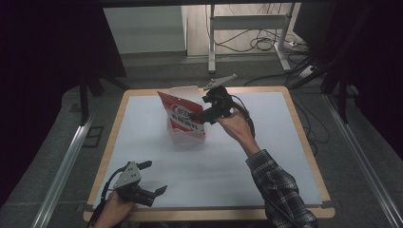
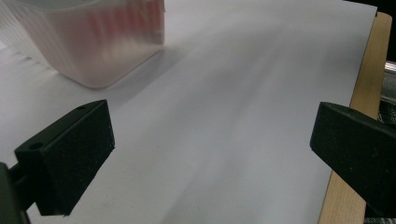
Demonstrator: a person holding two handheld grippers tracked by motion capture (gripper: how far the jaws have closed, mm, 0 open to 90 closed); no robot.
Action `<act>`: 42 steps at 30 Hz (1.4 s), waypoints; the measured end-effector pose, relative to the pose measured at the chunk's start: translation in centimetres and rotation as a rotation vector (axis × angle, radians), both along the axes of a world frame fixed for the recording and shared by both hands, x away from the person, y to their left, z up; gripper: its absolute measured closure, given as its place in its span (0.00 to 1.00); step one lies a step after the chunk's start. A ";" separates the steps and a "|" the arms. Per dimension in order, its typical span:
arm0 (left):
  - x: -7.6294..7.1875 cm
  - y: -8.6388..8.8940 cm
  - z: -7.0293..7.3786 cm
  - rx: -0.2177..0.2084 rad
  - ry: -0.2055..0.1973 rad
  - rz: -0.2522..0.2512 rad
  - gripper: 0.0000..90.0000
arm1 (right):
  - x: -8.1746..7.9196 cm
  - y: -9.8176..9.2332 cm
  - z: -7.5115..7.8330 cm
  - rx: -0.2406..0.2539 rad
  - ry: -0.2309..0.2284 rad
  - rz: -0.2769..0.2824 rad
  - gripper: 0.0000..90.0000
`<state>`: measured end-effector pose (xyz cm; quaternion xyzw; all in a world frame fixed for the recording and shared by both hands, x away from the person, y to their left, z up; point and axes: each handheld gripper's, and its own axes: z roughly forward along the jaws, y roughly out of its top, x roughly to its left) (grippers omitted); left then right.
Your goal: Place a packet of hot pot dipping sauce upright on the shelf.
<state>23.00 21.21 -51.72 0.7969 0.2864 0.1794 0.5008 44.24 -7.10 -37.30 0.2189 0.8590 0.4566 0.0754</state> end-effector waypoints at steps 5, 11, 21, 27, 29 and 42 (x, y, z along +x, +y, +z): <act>0.0 0.0 0.0 0.000 0.000 0.000 0.00 | -0.4 -0.6 -0.1 -0.005 -0.016 -0.009 0.02; 0.0 0.0 0.0 0.000 0.001 0.000 0.00 | -0.8 -1.2 -0.5 -0.009 -0.029 -0.018 0.00; 0.0 -0.1 0.0 0.004 -0.001 -0.004 0.00 | -1.6 -2.1 -1.5 -0.026 -0.058 -0.029 0.00; 0.0 -0.1 0.0 0.006 0.000 -0.005 0.00 | -2.1 -2.6 -2.1 -0.034 -0.064 -0.045 0.00; 0.0 -0.1 0.0 0.007 0.000 -0.005 0.00 | -2.3 -2.8 -2.4 -0.041 -0.066 -0.052 0.00; 0.0 -0.2 0.0 0.005 0.002 -0.006 0.00 | -3.4 -4.4 -4.0 -0.034 -0.068 -0.073 0.00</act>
